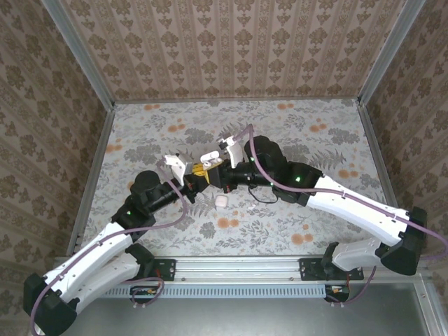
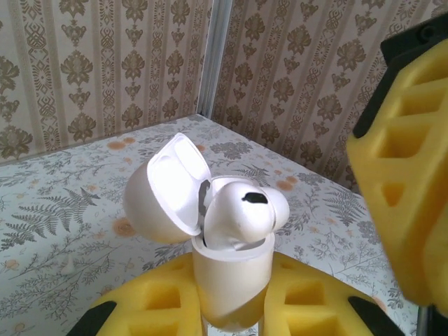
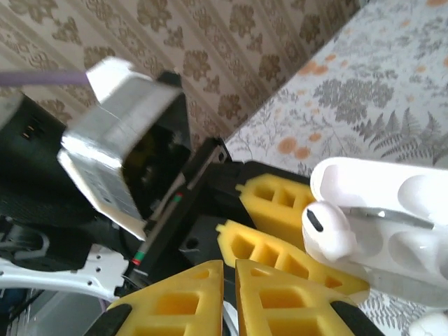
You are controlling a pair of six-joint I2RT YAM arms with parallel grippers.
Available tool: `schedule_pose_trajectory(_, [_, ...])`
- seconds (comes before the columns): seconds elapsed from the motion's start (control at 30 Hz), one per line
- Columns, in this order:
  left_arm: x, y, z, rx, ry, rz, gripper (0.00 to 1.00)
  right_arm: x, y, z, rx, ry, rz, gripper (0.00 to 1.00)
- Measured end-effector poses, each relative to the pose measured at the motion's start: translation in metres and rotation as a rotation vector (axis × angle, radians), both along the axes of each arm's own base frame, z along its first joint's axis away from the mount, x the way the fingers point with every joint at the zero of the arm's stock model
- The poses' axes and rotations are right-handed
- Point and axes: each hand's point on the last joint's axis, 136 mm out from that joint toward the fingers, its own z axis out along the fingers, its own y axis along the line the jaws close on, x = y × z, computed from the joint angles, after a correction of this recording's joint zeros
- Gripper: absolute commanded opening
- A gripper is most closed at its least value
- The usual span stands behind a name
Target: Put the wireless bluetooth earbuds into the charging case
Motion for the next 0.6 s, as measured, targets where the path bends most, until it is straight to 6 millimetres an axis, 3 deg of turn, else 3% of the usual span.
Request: schedule_pose_trajectory(0.6, [-0.003,-0.001,0.003,-0.004,-0.013,-0.021,0.00,0.016,-0.005,-0.007,-0.006,0.022,-0.037,0.12])
